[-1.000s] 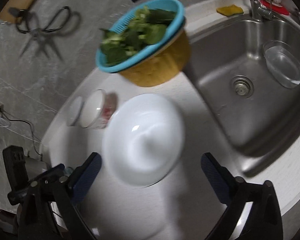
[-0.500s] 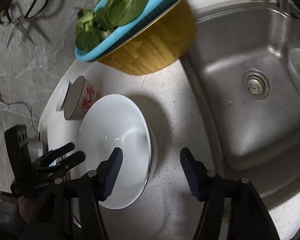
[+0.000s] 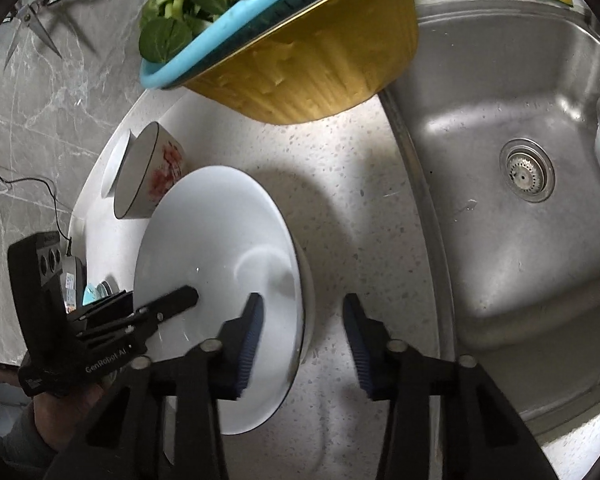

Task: Organize plates and bowls
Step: 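Close both grippers on the large white bowl's rim, then carry the large white bowl with both grippers beside the teal plate stack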

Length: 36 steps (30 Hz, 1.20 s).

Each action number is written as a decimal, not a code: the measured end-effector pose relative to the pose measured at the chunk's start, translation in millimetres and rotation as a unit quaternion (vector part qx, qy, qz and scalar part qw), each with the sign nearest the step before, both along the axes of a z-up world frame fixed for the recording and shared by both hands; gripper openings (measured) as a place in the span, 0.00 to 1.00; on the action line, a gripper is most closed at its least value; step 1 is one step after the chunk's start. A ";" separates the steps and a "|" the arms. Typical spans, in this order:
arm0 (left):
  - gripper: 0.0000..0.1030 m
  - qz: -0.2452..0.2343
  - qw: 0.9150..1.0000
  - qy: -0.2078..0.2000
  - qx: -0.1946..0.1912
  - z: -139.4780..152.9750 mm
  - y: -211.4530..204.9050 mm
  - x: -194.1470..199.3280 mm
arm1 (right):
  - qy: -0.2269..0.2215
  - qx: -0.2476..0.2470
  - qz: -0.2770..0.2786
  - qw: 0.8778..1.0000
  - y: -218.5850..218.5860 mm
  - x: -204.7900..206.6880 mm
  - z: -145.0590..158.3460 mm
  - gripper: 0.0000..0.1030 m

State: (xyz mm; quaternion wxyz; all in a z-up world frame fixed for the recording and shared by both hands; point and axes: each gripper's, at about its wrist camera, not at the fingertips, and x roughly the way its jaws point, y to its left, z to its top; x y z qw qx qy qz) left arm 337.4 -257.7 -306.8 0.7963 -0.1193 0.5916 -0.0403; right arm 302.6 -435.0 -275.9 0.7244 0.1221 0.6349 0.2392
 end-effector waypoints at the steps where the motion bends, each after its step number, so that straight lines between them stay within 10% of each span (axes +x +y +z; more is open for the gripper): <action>1: 0.12 -0.003 1.000 -0.002 0.003 0.3 -2.7 0.6 | -0.001 -0.004 0.003 1.000 1.3 0.6 -0.9 0.27; 4: 0.08 -0.006 1.000 -0.005 0.002 1.9 -6.1 1.5 | -0.006 -0.008 0.010 1.000 5.5 1.2 -0.7 0.14; 36: 0.07 0.060 0.998 0.027 -0.008 36.1 75.5 -139.4 | 0.005 -0.034 0.123 0.992 87.4 -62.9 27.1 0.09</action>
